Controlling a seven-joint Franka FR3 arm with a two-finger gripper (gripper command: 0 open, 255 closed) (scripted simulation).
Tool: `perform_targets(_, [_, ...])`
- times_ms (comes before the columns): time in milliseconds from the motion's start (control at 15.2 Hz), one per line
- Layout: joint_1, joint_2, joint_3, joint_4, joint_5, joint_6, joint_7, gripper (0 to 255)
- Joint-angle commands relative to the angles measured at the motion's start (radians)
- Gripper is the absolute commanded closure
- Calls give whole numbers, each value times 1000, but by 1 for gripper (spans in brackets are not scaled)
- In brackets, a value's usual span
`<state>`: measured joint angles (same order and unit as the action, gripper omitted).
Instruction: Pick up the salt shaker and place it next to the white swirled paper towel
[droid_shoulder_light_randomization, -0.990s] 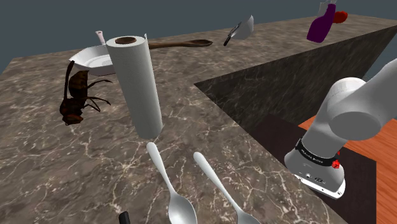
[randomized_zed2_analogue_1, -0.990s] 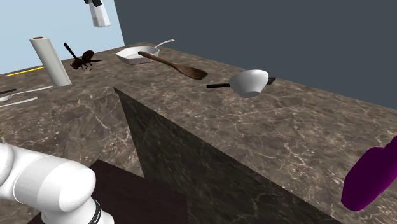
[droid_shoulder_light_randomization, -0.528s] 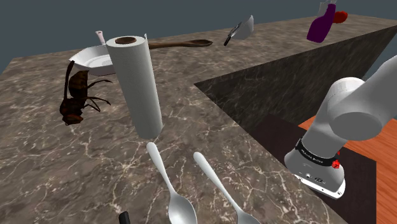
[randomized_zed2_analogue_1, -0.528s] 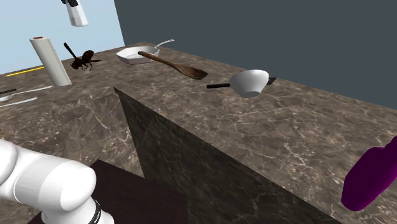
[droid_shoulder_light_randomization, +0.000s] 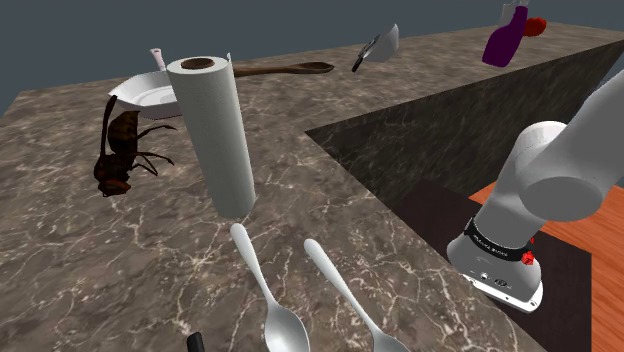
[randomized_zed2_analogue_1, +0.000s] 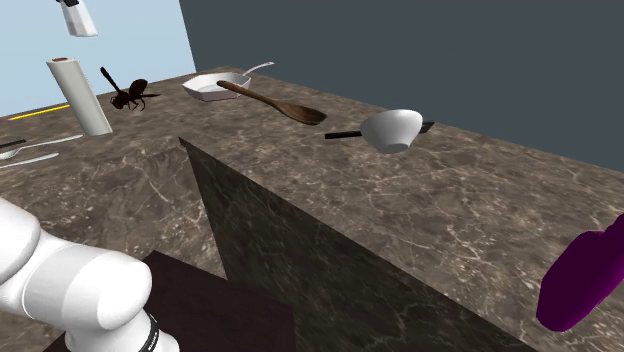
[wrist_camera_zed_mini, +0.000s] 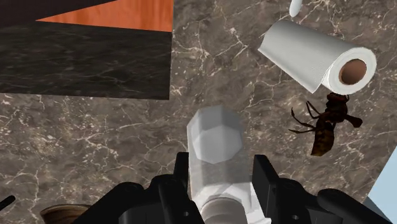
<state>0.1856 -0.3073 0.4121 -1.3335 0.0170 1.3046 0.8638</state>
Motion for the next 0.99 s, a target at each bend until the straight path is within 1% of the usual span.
perform_targets(0, [9, 43, 58, 37, -20, 1, 65, 255])
perform_targets(132, [22, 104, 124, 102, -56, -12, 131, 255])
perform_targets(264, [41, 180, 197, 179, -110, -32, 202, 255])
perform_targets(396, [80, 274, 275, 274, -192, -64, 281, 255])
perform_targets(462, [112, 331, 316, 332, -247, -87, 322, 255])
perform_targets(528, [132, 358, 330, 359, -274, -98, 340, 255])
perform_targets(726, [97, 278, 289, 226, -198, -18, 316, 255])
perform_targets(924, [77, 216, 260, 117, -146, 48, 297, 255])
